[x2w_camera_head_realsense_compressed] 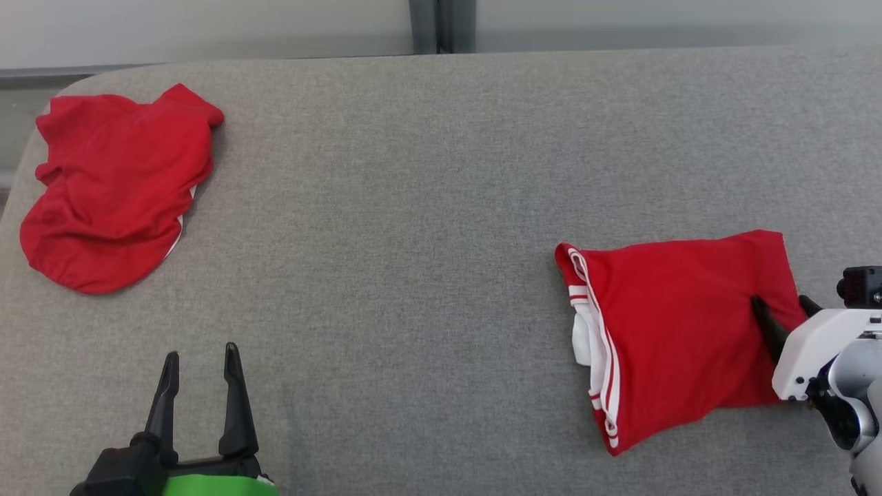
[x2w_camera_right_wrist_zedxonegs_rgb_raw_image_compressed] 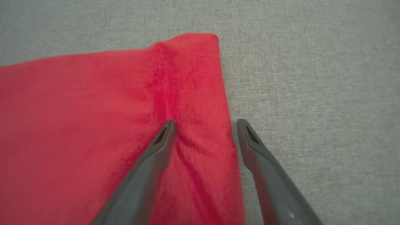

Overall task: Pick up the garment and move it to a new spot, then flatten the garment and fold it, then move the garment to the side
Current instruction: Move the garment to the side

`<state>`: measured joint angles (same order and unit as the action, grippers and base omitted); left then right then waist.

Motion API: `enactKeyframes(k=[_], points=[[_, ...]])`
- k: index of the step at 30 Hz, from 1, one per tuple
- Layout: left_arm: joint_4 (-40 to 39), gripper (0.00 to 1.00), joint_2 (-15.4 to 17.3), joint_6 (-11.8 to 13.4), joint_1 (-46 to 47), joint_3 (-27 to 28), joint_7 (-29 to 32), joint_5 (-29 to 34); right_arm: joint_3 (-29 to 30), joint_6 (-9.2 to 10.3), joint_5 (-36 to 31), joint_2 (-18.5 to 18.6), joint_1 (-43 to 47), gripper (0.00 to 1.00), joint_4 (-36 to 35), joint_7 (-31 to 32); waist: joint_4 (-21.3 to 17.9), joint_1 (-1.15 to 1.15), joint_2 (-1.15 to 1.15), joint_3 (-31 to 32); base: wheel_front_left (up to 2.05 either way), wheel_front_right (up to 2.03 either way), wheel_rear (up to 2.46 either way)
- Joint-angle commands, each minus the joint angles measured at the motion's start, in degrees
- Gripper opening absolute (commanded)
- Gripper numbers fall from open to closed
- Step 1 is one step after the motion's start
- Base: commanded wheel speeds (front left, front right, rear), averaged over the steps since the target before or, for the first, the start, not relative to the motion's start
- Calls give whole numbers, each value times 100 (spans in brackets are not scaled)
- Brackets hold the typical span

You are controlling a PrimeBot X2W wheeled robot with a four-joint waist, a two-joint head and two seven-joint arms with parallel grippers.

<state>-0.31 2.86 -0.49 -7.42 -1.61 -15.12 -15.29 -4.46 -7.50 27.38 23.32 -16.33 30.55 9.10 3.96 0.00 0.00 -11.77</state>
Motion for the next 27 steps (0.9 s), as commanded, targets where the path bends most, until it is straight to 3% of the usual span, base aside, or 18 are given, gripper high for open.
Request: enactKeyframes(k=[1, 2, 3, 4, 11, 16, 22, 23, 24, 27], points=[[-6, 100, 10, 35, 124, -5, -2, -51, -77, 1, 150, 23, -74, 100, 16, 164, 187, 0, 0, -254, 0, 0, 0], [-16, 100, 10, 39, 153, -13, -2, -60, -175, -1, 339, 16, -90, 89, -46, 315, 203, 0, 0, -314, 0, 0, 0], [-26, 100, 9, 36, 185, -18, -2, -64, -249, -3, 489, 19, -102, 10, -123, 393, 210, 0, 0, -358, 0, 0, 0], [-44, 100, 10, 40, 218, -12, -2, -70, -299, -3, 661, 72, -113, 0, -210, 483, 211, 0, 0, -427, 0, 0, 0], [-87, 100, 10, -80, 553, -5, -1, 92, 237, 5, 691, 991, -689, 0, -428, 327, 119, 0, 0, -1061, 0, 0, 0], [-105, 100, 9, -215, 880, -40, -2, 263, 1203, 5, -83, 1800, -1353, 0, 153, 51, 193, 0, 0, -1488, 0, 0, 0], [-136, 100, 10, -309, 988, 40, -2, 361, 2033, 4, -1039, 2257, -1966, 0, 903, -68, 365, 0, 0, -1695, 0, 0, 0], [-133, 100, 10, -314, 980, 64, -2, 357, 2120, 4, -1166, 2265, -2062, 80, 990, -134, 376, 0, 0, -1703, 0, 0, 0], [-134, 100, 11, -322, 970, 91, -2, 373, 2204, 4, -1338, 2253, -2155, 100, 1111, -176, 387, 0, 0, -1711, 0, 0, 0], [-144, 100, 9, -270, 947, 141, -2, 335, 2321, 4, -1788, 2172, -2370, 100, 1287, -411, 385, 0, 0, -1701, 0, 0, 0]])
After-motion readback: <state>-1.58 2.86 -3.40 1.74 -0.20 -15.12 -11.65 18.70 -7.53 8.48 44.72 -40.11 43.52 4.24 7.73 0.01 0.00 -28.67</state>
